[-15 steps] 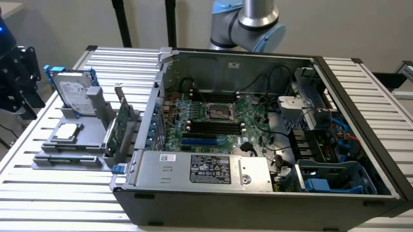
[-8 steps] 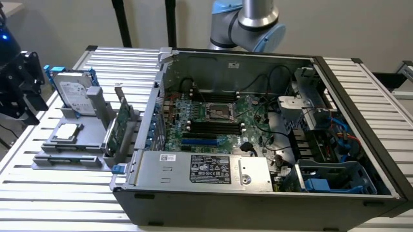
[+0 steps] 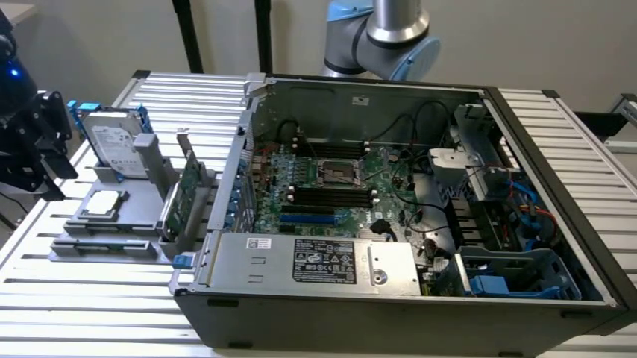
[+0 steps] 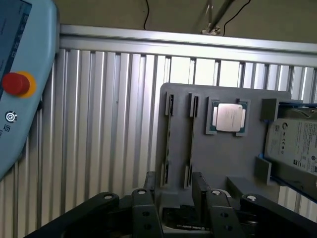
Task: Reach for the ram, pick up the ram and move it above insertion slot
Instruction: 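Pick up the ram and move it above insertion slot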
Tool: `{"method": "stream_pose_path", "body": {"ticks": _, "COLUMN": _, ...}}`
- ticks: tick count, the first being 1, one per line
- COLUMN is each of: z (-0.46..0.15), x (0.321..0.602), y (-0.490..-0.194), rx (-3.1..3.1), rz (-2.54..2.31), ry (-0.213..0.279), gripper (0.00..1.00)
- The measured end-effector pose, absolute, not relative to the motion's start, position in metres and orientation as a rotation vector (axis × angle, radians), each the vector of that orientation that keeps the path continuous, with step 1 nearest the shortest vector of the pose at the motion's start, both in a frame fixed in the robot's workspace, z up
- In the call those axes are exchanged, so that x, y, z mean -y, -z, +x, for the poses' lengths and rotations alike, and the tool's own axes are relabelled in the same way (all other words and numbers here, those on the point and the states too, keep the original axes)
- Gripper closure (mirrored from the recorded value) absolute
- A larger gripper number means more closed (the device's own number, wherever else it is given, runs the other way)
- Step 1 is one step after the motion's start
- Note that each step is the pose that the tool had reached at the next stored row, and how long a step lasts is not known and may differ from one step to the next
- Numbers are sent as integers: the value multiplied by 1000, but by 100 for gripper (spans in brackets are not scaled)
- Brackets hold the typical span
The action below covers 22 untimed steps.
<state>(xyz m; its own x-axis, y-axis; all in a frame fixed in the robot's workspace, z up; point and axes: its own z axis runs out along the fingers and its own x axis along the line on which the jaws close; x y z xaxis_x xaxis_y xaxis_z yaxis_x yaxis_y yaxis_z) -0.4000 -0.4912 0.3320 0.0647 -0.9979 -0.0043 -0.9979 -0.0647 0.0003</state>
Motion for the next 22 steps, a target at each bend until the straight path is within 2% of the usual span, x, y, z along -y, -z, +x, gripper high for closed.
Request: {"method": "stream_pose_path", "body": {"ticks": 22, "z": -401, "x": 487, "y": -292, "rx": -2167, "rz": -2271, "ry": -5, "gripper": 58}}
